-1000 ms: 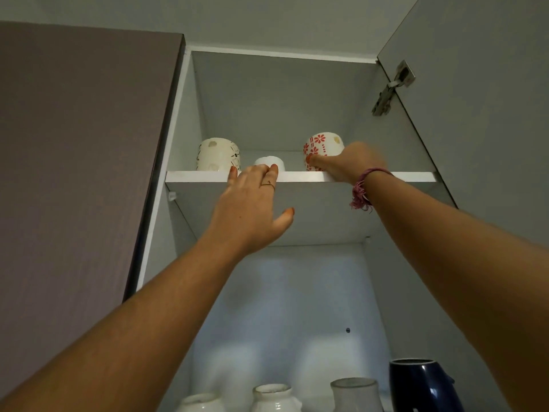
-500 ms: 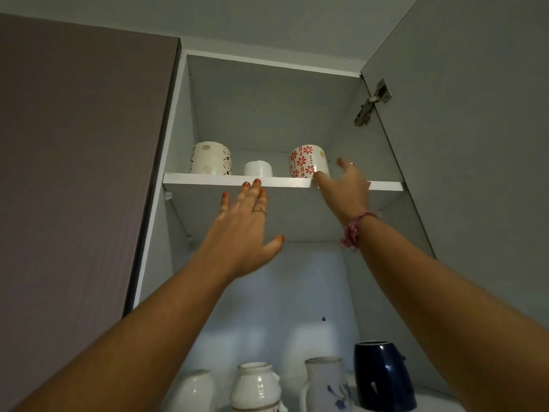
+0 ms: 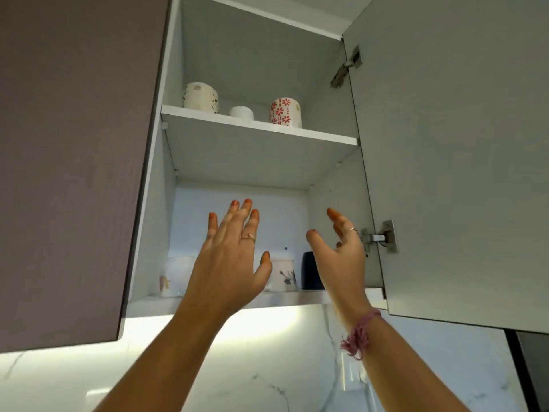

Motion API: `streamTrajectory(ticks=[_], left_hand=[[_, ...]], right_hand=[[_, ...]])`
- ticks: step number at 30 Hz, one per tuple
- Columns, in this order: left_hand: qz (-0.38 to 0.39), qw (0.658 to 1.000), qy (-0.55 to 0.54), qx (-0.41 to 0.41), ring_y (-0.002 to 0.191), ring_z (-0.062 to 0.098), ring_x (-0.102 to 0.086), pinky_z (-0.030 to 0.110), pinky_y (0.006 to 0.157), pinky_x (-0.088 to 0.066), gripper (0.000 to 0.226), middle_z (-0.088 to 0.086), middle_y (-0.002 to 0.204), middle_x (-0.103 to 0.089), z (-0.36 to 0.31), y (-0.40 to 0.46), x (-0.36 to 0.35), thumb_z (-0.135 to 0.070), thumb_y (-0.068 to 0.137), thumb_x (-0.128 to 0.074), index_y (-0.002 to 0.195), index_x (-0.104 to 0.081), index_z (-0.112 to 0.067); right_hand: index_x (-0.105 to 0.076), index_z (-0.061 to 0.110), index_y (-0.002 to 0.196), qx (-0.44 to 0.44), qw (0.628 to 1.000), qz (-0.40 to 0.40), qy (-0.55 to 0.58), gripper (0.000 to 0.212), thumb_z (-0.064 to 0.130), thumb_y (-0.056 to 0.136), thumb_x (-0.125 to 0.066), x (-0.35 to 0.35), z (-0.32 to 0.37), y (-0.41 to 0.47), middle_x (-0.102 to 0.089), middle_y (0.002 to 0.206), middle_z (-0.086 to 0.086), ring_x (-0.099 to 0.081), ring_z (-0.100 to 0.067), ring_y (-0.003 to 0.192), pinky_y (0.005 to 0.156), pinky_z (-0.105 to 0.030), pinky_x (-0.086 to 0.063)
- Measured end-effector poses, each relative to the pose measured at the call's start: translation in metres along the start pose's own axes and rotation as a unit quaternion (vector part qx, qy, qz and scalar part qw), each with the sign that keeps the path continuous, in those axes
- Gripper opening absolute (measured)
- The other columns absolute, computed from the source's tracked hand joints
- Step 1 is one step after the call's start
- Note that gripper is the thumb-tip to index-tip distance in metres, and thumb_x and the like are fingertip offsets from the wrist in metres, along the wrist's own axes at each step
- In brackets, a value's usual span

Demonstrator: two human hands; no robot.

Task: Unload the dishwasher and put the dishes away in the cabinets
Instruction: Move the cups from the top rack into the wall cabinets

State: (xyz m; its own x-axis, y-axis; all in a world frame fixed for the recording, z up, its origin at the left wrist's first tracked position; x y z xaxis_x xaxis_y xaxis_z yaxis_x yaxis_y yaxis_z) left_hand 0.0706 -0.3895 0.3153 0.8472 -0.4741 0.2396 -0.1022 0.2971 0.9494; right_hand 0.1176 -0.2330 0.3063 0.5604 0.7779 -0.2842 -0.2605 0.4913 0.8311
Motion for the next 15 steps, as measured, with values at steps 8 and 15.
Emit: streamTrajectory(ticks=[8, 15], left_hand=[[0.032, 0.999, -0.028, 0.000, 0.146, 0.024, -0.010, 0.035, 0.107, 0.018, 0.075, 0.006, 0.157, -0.016, -0.043, -0.033, 0.040, -0.047, 0.083, -0.037, 0.148, -0.025, -0.012], [0.038, 0.998, -0.049, 0.005, 0.144, 0.026, -0.017, 0.040, 0.111, 0.005, 0.073, 0.009, 0.155, -0.024, -0.112, -0.041, 0.089, -0.044, 0.083, -0.042, 0.146, -0.032, -0.010]], right_hand=[[-0.053, 0.022, 0.127, 0.014, 0.999, 0.009, -0.050, 0.045, 0.011, 0.086, -0.065, 0.070, 0.039, -0.035, -0.052, 0.127, 0.005, -0.055, 0.010, 0.097, 0.072, -0.002, -0.044], [-0.055, 0.022, 0.122, 0.069, 0.992, 0.026, -0.102, 0.040, 0.011, 0.085, -0.066, 0.152, 0.110, -0.049, -0.051, 0.113, 0.009, -0.050, 0.003, 0.089, 0.070, 0.010, -0.031]])
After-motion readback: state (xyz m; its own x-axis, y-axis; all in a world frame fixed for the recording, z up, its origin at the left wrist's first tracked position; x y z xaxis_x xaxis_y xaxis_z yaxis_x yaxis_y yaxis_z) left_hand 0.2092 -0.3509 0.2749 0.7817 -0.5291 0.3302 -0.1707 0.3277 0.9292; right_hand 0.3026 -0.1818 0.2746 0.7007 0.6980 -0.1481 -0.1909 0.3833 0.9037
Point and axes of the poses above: each hand's wrist, its own y-axis towards the middle knuckle, its own x-axis out of the back of the hand, z = x × y, the point moved 2 cm from there along y, towards the middle knuckle
